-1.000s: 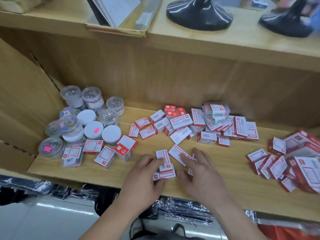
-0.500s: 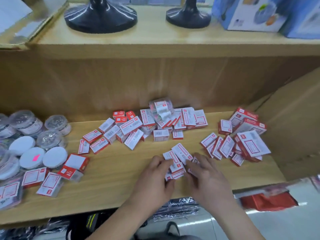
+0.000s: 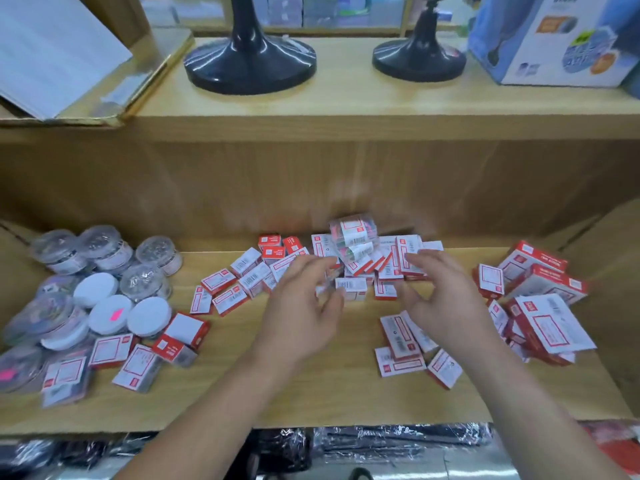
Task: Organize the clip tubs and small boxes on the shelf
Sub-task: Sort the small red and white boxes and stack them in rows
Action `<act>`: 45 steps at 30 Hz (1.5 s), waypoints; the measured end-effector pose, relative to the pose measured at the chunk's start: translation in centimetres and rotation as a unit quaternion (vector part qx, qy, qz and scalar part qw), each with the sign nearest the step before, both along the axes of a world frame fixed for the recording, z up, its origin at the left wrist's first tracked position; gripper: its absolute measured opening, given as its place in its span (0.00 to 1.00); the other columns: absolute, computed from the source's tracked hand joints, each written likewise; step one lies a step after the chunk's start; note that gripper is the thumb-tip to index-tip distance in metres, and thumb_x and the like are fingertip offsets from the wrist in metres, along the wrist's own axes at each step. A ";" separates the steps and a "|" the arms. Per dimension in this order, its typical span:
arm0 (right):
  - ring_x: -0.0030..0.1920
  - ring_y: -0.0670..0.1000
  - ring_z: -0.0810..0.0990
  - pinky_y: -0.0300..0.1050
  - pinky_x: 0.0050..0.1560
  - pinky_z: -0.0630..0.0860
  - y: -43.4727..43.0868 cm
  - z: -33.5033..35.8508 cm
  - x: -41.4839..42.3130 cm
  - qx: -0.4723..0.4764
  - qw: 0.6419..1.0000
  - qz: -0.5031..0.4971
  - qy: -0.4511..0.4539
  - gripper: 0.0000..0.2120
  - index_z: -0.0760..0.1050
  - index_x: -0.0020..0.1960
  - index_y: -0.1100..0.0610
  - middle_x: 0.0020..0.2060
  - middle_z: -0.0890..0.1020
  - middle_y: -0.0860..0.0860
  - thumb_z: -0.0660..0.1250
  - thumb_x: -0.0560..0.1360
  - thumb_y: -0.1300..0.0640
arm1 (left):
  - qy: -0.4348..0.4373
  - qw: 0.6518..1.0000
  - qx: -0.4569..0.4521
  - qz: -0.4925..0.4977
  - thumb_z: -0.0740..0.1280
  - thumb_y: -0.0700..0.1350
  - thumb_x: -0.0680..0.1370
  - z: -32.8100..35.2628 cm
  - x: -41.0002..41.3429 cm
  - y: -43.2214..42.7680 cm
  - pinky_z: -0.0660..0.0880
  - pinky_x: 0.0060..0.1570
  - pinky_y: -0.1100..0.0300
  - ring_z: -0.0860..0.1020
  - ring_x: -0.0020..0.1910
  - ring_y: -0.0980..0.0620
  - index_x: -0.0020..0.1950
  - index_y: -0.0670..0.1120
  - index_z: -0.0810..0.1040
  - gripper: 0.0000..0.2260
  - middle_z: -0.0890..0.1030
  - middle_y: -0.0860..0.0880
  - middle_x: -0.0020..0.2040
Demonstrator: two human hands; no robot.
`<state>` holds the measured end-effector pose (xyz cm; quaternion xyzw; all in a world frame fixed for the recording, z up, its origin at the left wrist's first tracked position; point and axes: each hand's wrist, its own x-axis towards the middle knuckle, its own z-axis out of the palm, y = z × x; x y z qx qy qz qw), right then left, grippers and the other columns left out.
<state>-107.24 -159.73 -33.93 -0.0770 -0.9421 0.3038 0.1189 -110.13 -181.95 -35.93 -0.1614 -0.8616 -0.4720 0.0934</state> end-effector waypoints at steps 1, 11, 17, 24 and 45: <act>0.65 0.49 0.76 0.41 0.61 0.71 -0.1 0.1 -0.9 0.001 1.000 0.001 -0.005 0.21 0.78 0.67 0.52 0.66 0.76 0.48 0.73 0.74 0.53 | 0.028 0.999 -0.018 0.005 0.71 0.44 0.75 1.0 -1.3 0.0 0.78 0.53 0.56 0.78 0.55 0.54 0.68 0.47 0.78 0.21 0.75 0.55 0.59; 0.62 0.50 0.76 0.51 0.61 0.76 1.2 -0.6 -4.5 -0.013 0.996 -0.029 -0.081 0.24 0.77 0.67 0.47 0.62 0.74 0.46 0.71 0.74 0.40 | -0.025 0.994 -0.104 0.002 0.78 0.52 0.71 1.1 -6.9 2.5 0.75 0.52 0.61 0.77 0.50 0.55 0.65 0.57 0.75 0.25 0.72 0.52 0.53; 0.60 0.51 0.77 0.54 0.60 0.77 1.6 -0.6 -5.4 -0.020 0.994 -0.032 -0.101 0.23 0.77 0.67 0.46 0.59 0.75 0.46 0.71 0.74 0.41 | -0.037 0.996 -0.075 -0.019 0.78 0.45 0.70 1.8 -6.6 2.8 0.74 0.53 0.62 0.77 0.50 0.58 0.62 0.53 0.75 0.23 0.73 0.53 0.54; 0.53 0.45 0.80 0.48 0.53 0.79 -0.9 1.5 -4.4 -0.083 0.995 0.022 0.054 0.13 0.82 0.58 0.49 0.52 0.80 0.42 0.72 0.75 0.49 | 0.008 0.998 0.025 0.048 0.81 0.40 0.69 1.8 -3.6 -0.7 0.70 0.53 0.73 0.78 0.55 0.62 0.64 0.48 0.80 0.24 0.80 0.56 0.54; 0.44 0.49 0.85 0.48 0.49 0.82 -27.2 5.1 -8.0 -0.349 0.907 0.188 -0.145 0.20 0.78 0.60 0.42 0.49 0.83 0.49 0.78 0.71 0.55 | -0.036 0.971 0.002 0.235 0.73 0.47 0.75 2.7 6.8 -22.5 0.77 0.56 0.57 0.77 0.58 0.62 0.67 0.62 0.76 0.22 0.75 0.65 0.59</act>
